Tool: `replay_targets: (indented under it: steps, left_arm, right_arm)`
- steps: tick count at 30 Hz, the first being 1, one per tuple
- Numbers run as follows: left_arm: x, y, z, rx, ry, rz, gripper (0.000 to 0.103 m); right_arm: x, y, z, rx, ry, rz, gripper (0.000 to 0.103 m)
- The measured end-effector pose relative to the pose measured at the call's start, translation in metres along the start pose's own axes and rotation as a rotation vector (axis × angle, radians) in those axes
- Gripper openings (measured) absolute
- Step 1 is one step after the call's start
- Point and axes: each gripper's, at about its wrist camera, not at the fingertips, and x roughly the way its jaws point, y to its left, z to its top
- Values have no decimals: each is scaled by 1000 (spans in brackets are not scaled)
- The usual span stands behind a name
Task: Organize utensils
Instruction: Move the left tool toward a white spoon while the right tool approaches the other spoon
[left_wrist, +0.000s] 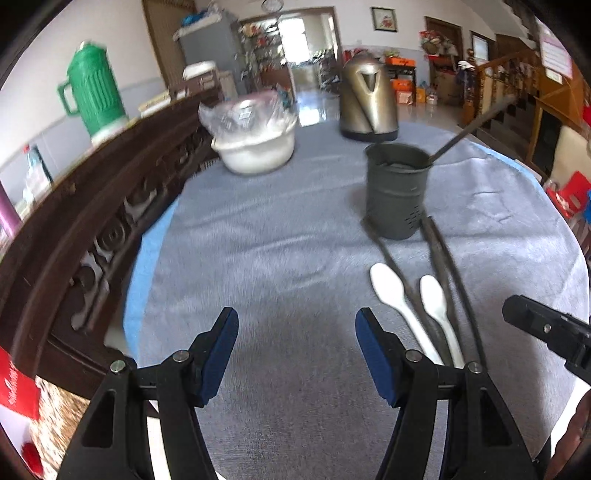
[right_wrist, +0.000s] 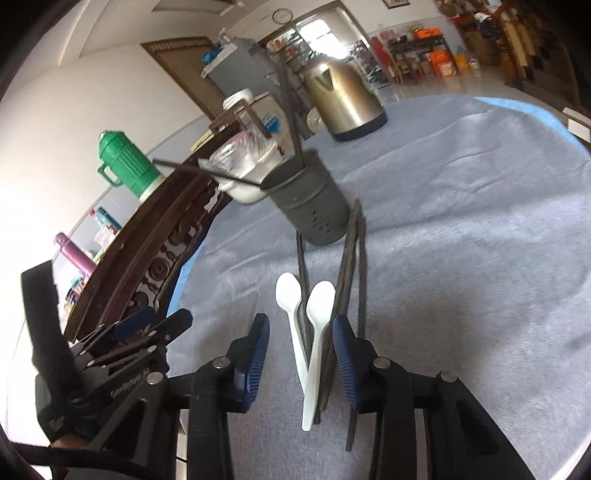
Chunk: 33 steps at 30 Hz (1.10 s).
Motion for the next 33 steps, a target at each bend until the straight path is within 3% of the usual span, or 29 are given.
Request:
replay_targets:
  steps: [7, 12, 15, 20, 26, 33]
  left_arm:
    - [23, 17, -2, -71, 68, -55, 67]
    - [29, 24, -3, -93, 88, -61, 67]
    - [29, 24, -3, -100, 94, -71, 67]
    - [27, 19, -4, -97, 102, -87, 67]
    - [27, 13, -4, -91, 114, -110, 67]
    - [33, -5, -2, -68, 148, -181, 67]
  right_arm:
    - [44, 2, 0, 6, 120, -1, 39]
    - [66, 7, -8, -28, 198, -69, 39]
    - [69, 15, -13, -86, 198, -121, 34]
    - [69, 20, -18, -163, 205, -220, 14]
    - [59, 4, -19, -144, 201, -288, 11]
    - [35, -16, -13, -79, 167, -298, 11]
